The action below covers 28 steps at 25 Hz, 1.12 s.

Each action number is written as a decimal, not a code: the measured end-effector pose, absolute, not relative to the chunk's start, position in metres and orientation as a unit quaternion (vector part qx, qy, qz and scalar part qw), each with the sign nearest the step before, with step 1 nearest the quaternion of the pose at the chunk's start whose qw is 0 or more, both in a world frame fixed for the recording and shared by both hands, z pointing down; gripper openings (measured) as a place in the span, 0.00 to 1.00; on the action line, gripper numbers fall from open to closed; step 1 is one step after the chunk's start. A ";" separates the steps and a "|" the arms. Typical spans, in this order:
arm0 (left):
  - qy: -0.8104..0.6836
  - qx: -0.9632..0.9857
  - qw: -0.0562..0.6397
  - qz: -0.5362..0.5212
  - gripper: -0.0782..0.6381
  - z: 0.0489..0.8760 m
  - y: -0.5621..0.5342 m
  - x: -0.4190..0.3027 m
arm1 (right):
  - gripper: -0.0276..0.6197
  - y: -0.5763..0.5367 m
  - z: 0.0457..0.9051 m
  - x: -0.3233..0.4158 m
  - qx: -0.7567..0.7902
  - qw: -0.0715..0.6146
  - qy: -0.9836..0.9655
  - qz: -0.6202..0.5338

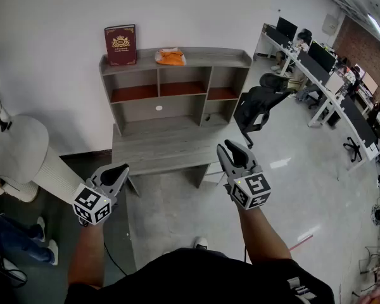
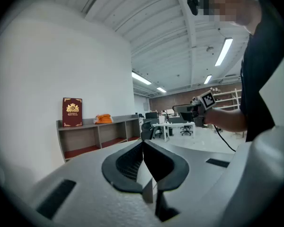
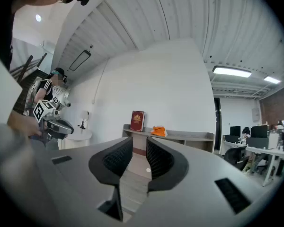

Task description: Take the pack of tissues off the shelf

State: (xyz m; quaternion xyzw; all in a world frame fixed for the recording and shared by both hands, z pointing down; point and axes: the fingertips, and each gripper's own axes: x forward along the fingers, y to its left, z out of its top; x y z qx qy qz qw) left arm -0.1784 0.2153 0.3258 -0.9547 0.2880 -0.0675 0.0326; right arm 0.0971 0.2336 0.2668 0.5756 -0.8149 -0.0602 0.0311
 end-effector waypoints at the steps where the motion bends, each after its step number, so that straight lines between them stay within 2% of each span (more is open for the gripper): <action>1: 0.289 -0.955 0.034 -0.054 0.14 0.318 0.212 -0.174 | 0.19 0.229 0.264 0.100 0.577 0.029 -0.814 -0.061; 8: 0.297 -0.954 0.033 -0.018 0.13 0.296 0.216 -0.141 | 0.19 0.216 0.276 0.121 0.561 0.042 -0.826 -0.045; 18: 0.303 -0.952 0.030 -0.028 0.14 0.290 0.199 -0.064 | 0.19 0.191 0.276 0.185 0.542 0.019 -0.840 -0.035; 28: 0.323 -0.946 0.018 -0.035 0.14 0.305 0.189 -0.018 | 0.19 0.175 0.298 0.238 0.522 0.037 -0.852 -0.017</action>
